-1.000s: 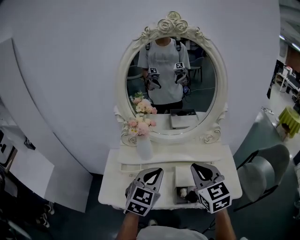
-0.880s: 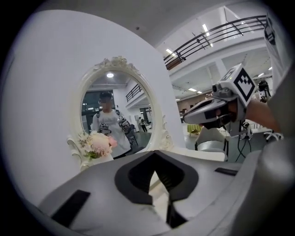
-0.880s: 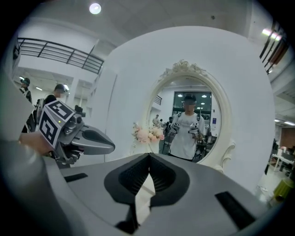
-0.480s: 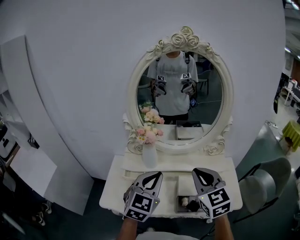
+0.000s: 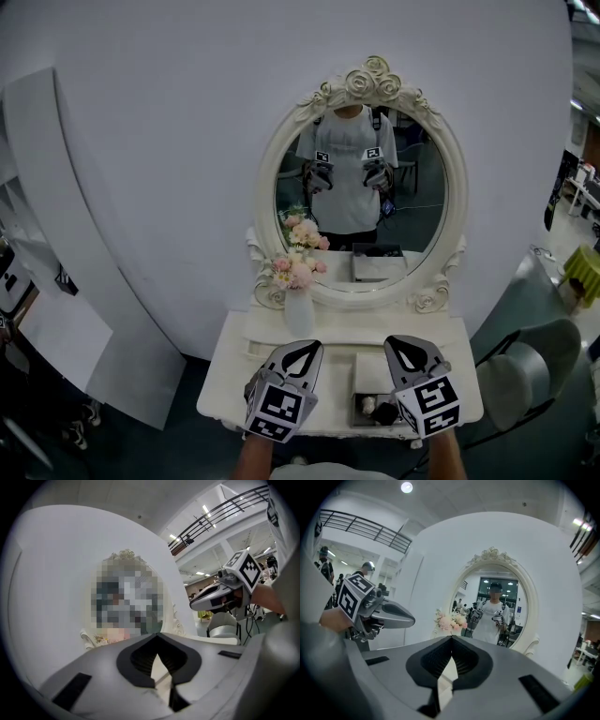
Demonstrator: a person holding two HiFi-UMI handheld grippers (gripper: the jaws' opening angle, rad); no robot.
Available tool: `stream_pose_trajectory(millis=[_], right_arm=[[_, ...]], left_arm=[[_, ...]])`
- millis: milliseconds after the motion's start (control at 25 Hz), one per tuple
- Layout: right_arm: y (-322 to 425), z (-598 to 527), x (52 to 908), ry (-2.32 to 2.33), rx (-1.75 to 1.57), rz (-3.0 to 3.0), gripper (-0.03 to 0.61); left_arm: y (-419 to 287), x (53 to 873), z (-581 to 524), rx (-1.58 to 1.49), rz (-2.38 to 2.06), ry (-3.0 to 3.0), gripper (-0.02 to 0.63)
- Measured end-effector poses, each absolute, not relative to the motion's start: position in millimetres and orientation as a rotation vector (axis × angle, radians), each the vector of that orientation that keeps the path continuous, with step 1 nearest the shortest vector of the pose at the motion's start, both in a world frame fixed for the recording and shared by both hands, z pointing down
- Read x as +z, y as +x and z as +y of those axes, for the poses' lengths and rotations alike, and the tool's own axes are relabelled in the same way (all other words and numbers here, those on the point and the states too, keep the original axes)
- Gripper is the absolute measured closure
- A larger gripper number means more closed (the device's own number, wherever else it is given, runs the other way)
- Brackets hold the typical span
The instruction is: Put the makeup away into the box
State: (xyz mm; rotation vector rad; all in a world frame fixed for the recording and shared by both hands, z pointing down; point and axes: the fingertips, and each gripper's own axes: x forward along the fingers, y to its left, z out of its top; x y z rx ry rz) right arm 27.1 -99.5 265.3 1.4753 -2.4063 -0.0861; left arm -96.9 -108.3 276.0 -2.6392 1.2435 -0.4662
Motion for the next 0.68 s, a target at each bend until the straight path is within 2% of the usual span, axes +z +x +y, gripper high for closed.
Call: stream_pose_trajectory(millis=[680], right_arm=[[24.8,-104.9,273.4,1.454,-0.075,-2.391,0.577]], left_arm=[[-97.2,283.3,-111.7,-0.487,1.239,-2.652,0.618]])
